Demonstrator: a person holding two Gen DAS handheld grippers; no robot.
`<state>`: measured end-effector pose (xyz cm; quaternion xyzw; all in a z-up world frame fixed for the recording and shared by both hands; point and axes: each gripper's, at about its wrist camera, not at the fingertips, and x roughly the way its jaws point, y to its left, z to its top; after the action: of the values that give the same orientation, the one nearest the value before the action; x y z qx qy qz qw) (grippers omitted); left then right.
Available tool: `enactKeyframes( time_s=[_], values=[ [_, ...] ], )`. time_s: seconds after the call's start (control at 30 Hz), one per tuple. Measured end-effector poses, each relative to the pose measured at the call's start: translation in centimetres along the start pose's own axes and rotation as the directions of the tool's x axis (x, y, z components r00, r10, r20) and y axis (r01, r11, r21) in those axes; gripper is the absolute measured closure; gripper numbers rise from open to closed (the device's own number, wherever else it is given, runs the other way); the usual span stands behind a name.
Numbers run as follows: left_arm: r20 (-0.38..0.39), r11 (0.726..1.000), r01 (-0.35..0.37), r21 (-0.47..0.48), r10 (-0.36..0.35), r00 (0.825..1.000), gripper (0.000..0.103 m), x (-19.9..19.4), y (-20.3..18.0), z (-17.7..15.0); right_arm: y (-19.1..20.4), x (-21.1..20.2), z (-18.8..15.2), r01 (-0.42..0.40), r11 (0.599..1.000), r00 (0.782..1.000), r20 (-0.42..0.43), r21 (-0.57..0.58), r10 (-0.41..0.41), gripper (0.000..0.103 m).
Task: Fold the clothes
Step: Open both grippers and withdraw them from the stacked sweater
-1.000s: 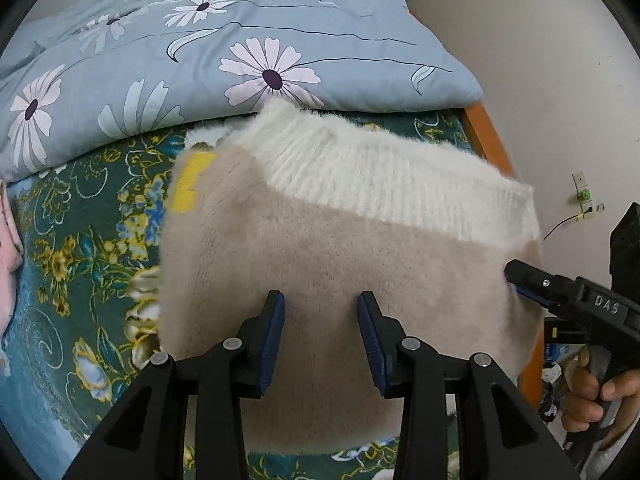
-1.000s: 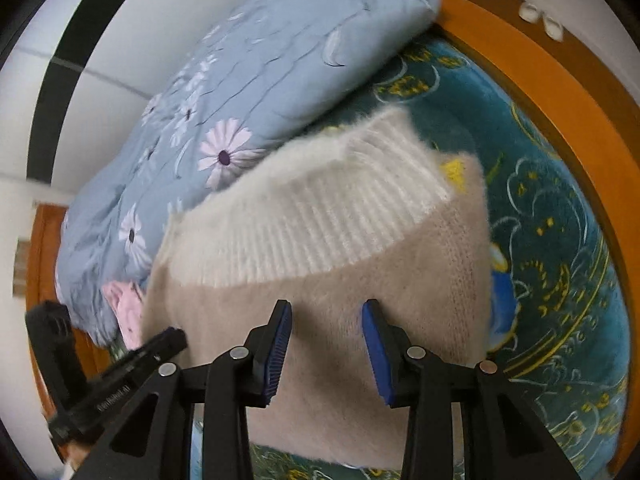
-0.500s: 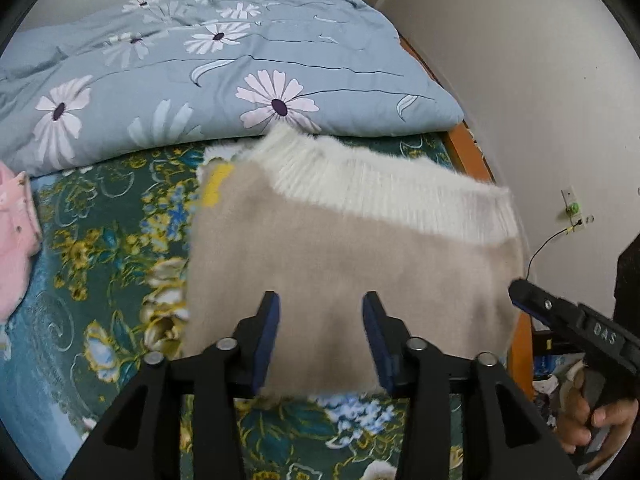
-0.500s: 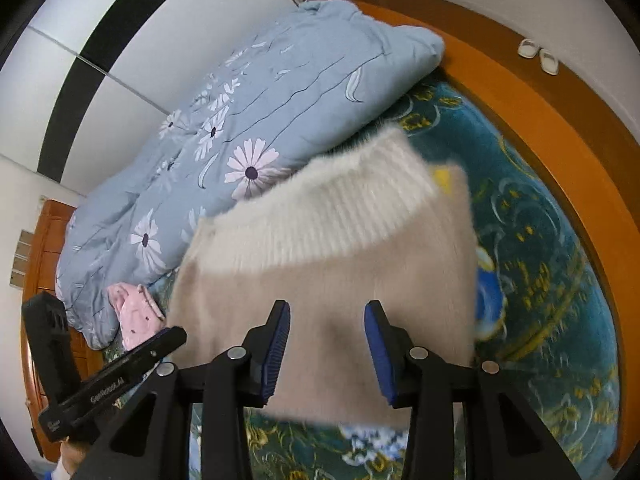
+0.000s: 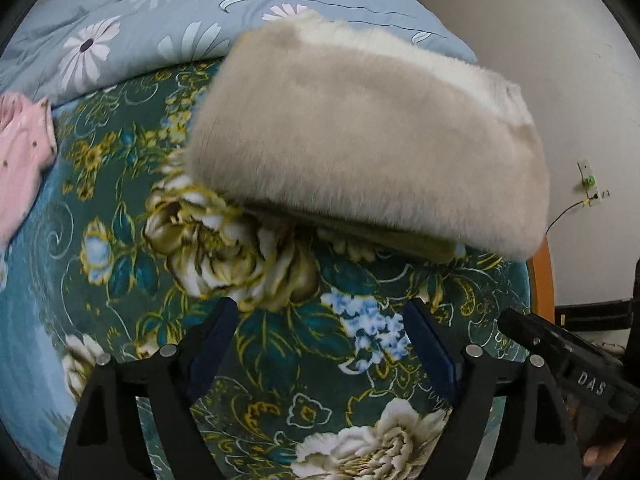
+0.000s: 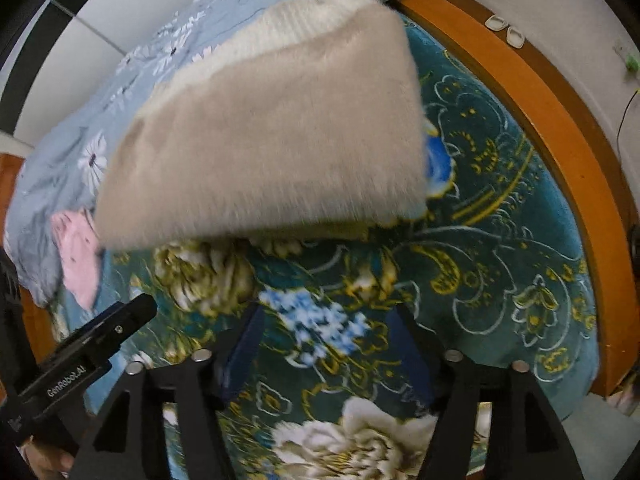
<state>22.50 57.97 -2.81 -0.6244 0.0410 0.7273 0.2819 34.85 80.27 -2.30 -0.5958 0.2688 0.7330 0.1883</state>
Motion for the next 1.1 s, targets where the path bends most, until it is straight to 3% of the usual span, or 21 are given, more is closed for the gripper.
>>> enactKeyframes(
  time_s=[0.2, 0.3, 0.47, 0.73, 1.1],
  values=[
    [0.025, 0.999, -0.045, 0.029, 0.045, 0.999, 0.017, 0.0, -2.1, -1.4, -0.4, -0.6, -0.6, 0.023, 1.0, 0.999, 0.036, -0.021, -0.022, 0.015],
    [0.025, 0.996, -0.09, 0.028, 0.089, 0.996, 0.017, 0.3, -3.5, -1.7, -0.9, -0.6, -0.8, 0.016, 0.999, 0.999, 0.05, -0.045, -0.013, 0.0],
    [0.025, 0.983, -0.185, -0.023, 0.185, 0.982, 0.017, 1.4, -5.5, -2.3, -2.5, 0.2, -0.5, -0.015, 0.994, 0.999, 0.039, -0.11, 0.019, 0.0],
    [-0.026, 0.933, -0.338, -0.122, 0.337, 0.941, 0.017, 2.8, -9.0, -4.0, -5.4, 0.7, 0.8, -0.074, 0.97, 0.996, 0.026, -0.23, 0.082, 0.0],
    [-0.038, 0.874, -0.432, -0.225, 0.435, 0.9, 0.017, 3.2, -10.7, -4.6, -5.8, 1.3, 2.7, -0.117, 0.915, 0.991, 0.022, -0.385, 0.135, 0.0]
  ],
)
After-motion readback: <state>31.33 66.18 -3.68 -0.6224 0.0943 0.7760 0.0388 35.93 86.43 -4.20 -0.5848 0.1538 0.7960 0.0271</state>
